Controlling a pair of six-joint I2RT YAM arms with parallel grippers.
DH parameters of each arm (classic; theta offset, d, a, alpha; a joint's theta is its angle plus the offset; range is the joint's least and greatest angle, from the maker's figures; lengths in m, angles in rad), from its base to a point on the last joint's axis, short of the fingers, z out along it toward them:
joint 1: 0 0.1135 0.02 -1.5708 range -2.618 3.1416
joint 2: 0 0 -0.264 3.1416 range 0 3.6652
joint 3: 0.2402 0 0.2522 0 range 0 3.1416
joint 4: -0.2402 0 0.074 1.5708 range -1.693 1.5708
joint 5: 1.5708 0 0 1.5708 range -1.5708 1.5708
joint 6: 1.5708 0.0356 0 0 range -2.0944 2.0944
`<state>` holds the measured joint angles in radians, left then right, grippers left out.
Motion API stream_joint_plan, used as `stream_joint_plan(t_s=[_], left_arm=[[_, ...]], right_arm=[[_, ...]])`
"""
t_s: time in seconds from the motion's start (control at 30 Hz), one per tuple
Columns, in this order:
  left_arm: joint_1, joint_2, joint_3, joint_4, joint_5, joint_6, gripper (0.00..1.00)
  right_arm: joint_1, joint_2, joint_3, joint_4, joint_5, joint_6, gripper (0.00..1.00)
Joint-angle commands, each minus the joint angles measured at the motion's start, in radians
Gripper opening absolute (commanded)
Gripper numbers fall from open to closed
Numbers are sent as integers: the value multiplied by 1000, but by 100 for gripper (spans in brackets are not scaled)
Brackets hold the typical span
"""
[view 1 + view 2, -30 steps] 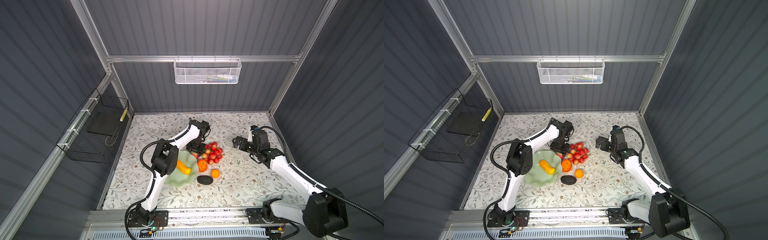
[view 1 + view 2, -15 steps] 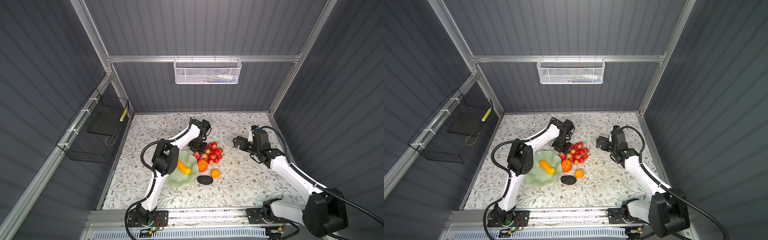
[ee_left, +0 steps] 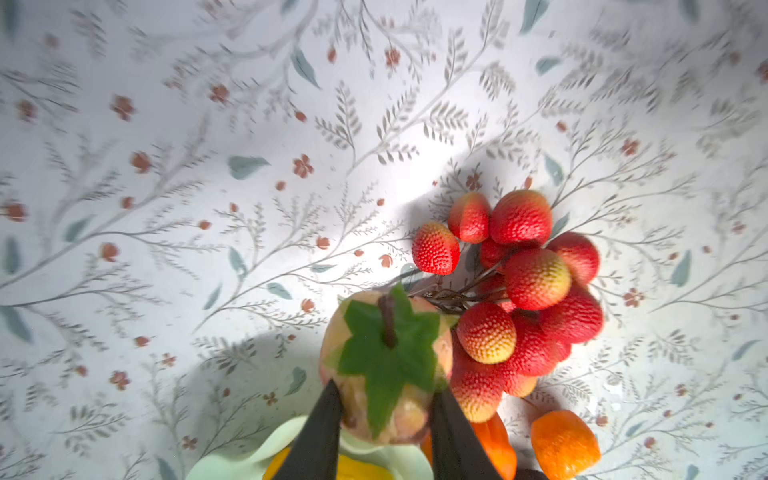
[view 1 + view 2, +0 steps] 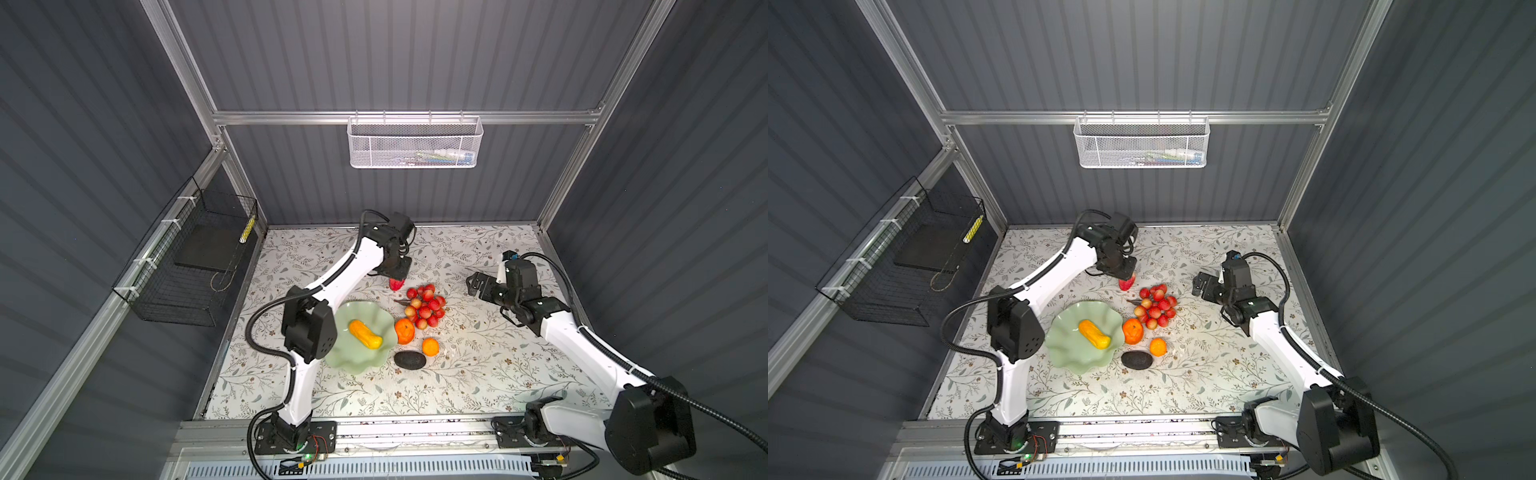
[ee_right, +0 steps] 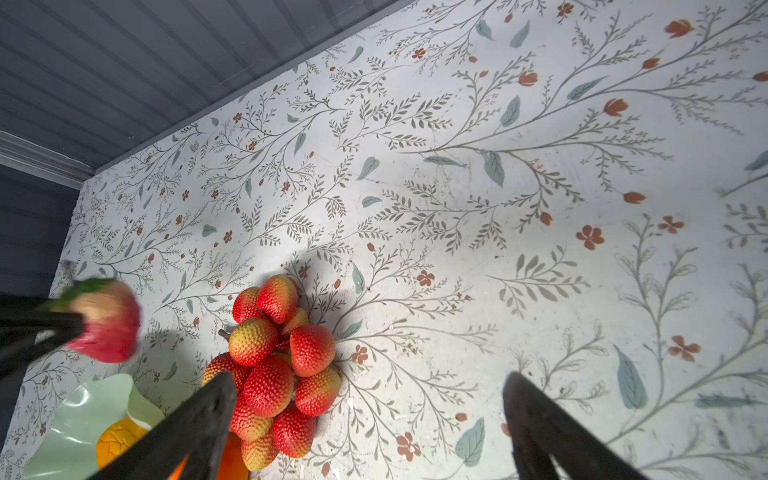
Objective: Place and organize the fake fruits in the fruit bowl
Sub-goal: 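Lift the strawberry with the left gripper and place it in the bowl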
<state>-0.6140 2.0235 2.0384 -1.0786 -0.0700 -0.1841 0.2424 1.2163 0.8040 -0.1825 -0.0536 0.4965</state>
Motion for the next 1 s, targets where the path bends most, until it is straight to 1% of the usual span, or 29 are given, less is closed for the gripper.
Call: stream_joint_plan(t_s=[0.0, 0.07, 0.13, 0.27, 0.37, 0.5, 0.6, 0.7, 0.8, 0.9, 0.97], left_arm=[[17, -120, -58, -34, -44, -8, 0], [17, -191, -120, -51, -47, -19, 0], [18, -270, -216, -59, -41, -46, 0], [17, -461, -489, -37, -49, -136, 0], [17, -589, -684, -32, -46, -204, 0], [17, -724, -827, -4, -32, -268, 1], [17, -753, -893, 29, -6, -277, 2], [17, -743, -948, 58, -9, -285, 2], [17, -726, -991, 124, -9, -291, 3], [17, -701, -1026, 168, -9, -299, 3], [17, -682, -1039, 194, -18, -303, 3]], right_arm=[[-5, -13, 8, -21, -2, -7, 99], [-3, -18, 8, -31, -12, -8, 99], [0, -21, 5, -43, -21, -7, 99], [19, -22, -10, -85, -35, -11, 99], [59, -35, -29, -111, -31, -7, 99], [145, -43, -42, -163, -4, -4, 99], [232, -40, -57, -192, 8, 16, 99], [318, -27, -79, -193, 14, 56, 98], [388, 8, -76, -189, 12, 95, 97], [440, 47, -62, -178, 18, 111, 95], [455, 83, -54, -172, 10, 116, 92]])
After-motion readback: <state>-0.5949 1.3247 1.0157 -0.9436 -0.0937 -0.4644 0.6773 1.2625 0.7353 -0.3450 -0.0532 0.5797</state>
